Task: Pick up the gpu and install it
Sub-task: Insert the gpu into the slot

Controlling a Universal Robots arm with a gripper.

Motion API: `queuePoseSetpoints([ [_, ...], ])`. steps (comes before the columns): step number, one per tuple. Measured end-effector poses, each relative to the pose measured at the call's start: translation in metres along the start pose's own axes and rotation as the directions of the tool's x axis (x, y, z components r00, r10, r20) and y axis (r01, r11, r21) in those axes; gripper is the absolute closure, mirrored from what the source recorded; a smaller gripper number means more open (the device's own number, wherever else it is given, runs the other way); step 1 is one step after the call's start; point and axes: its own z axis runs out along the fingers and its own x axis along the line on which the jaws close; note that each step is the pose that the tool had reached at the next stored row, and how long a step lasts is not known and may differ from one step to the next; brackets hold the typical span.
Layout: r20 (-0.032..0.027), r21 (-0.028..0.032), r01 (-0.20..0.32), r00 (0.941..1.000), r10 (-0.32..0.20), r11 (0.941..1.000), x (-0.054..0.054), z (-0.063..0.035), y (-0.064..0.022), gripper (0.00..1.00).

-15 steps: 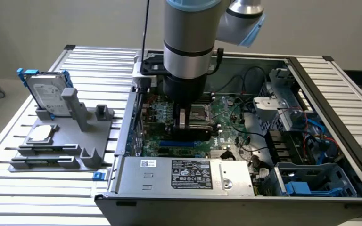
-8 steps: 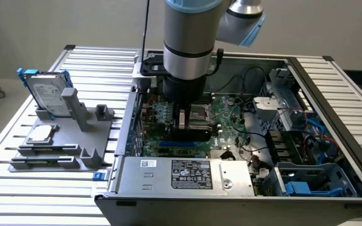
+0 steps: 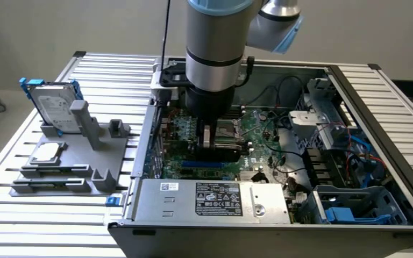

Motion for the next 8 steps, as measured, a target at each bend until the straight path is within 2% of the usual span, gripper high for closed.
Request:
queuePoseSetpoints([
  [8, 0.0001, -0.0024, -0.001, 1.0000, 0.001, 1.0000, 0.0001, 0.0009, 0.0007, 0.74],
])
